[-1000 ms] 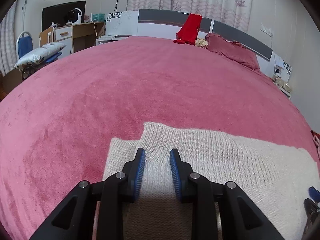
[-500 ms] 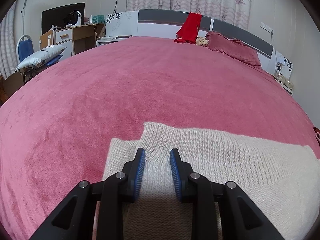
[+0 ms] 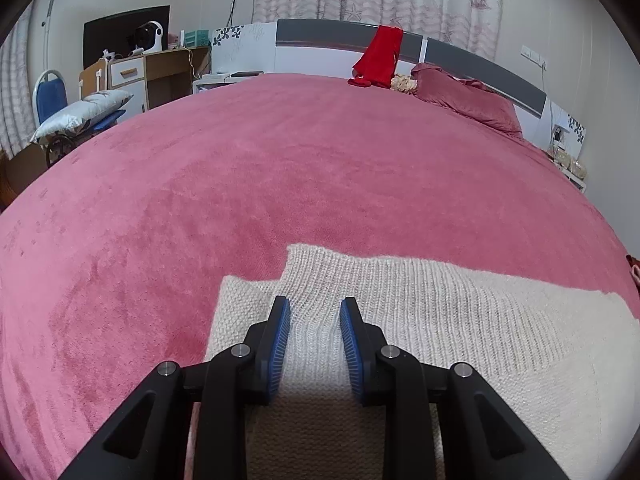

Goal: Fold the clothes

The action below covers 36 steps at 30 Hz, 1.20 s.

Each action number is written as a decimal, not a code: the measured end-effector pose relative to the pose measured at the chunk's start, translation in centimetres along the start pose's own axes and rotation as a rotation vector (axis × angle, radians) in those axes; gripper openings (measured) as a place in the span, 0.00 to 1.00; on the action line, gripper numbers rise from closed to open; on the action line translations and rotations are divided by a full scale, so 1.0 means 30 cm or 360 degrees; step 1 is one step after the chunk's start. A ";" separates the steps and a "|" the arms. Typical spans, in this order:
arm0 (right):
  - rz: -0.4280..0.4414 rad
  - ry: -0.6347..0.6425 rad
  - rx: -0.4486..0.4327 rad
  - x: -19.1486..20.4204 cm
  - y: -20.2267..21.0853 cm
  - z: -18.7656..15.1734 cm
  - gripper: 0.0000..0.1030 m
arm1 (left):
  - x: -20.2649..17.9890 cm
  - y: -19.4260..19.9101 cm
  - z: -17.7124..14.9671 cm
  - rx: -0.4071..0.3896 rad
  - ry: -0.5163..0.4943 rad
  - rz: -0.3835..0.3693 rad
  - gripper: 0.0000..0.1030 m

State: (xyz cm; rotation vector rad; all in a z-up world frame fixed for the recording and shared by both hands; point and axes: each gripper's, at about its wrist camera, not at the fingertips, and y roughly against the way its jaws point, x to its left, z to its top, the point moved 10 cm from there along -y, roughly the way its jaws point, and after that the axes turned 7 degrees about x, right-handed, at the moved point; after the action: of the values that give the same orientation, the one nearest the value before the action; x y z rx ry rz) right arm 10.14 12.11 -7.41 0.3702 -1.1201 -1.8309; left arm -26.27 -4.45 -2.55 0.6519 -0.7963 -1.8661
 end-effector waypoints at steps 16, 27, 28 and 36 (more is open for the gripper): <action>0.0013 0.0201 -0.0145 0.053 -0.345 0.577 0.25 | 0.007 -0.003 -0.002 -0.0003 0.0026 -0.0045 0.25; -0.0046 0.0046 -0.0389 0.126 -0.199 0.677 0.19 | 0.015 0.030 0.016 0.0078 0.0068 -0.0134 0.26; -0.0032 0.0139 -0.0340 0.188 -0.242 0.670 0.19 | 0.016 0.045 0.019 0.0105 0.0099 -0.0160 0.26; -0.0115 0.0601 -0.0101 0.466 -0.485 0.619 0.20 | -0.150 0.126 -0.025 0.0135 -0.0039 -0.0209 0.26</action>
State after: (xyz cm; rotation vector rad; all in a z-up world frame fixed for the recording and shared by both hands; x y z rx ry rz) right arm -17.26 12.81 -6.53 0.6941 -0.7950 -1.7603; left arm -21.83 -1.70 0.27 0.7518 -0.8703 -1.9703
